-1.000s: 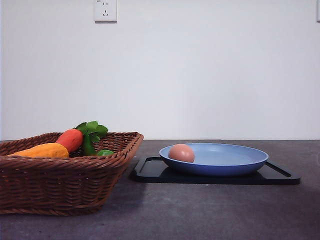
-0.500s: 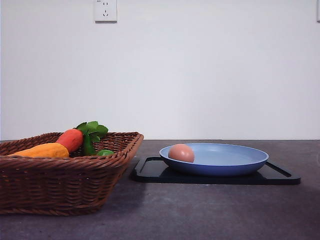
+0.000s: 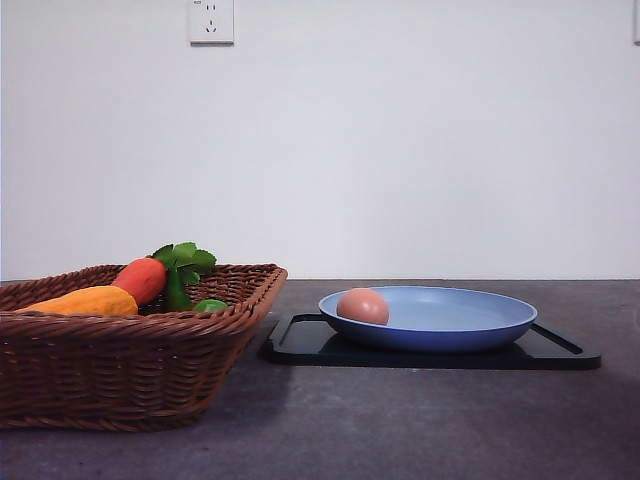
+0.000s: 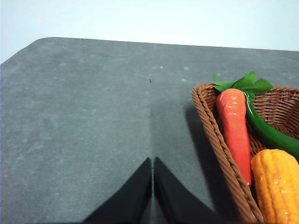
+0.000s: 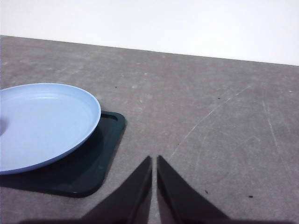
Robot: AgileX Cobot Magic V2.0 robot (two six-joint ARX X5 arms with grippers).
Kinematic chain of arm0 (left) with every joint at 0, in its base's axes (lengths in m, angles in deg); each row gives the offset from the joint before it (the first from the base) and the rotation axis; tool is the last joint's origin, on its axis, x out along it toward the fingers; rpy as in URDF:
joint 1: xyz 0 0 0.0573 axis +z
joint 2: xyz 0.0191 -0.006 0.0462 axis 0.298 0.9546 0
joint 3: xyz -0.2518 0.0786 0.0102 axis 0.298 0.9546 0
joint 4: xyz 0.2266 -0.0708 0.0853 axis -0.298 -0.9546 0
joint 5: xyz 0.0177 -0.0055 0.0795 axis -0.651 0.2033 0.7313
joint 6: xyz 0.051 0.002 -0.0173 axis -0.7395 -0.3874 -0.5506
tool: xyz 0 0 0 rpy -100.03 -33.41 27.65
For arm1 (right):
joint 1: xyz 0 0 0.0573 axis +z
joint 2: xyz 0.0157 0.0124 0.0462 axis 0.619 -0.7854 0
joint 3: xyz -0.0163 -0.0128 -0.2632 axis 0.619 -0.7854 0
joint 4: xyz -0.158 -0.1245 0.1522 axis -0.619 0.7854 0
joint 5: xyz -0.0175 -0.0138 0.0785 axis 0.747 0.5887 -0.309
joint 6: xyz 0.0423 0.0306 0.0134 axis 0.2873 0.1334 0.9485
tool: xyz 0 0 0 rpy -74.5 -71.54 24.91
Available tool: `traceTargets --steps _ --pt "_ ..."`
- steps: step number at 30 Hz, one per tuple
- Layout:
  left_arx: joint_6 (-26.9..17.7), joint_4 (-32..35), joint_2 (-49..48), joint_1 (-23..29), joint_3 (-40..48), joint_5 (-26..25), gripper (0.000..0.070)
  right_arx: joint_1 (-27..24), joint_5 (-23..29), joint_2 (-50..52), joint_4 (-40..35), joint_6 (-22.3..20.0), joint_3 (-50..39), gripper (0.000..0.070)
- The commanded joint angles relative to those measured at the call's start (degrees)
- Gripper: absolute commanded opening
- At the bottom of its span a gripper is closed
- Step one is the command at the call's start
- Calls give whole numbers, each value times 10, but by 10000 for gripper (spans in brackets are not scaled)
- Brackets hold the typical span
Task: Transfer egg from basket to plate and serve
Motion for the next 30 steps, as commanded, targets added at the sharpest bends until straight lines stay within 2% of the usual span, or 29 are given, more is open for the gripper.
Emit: traceTargets --steps 1,30 --pt "1 -5 -1 1 12 1 0 0 0 0 -6 8 -4 0" --pt "1 -1 -1 1 12 1 0 0 0 0 -6 8 -4 0"
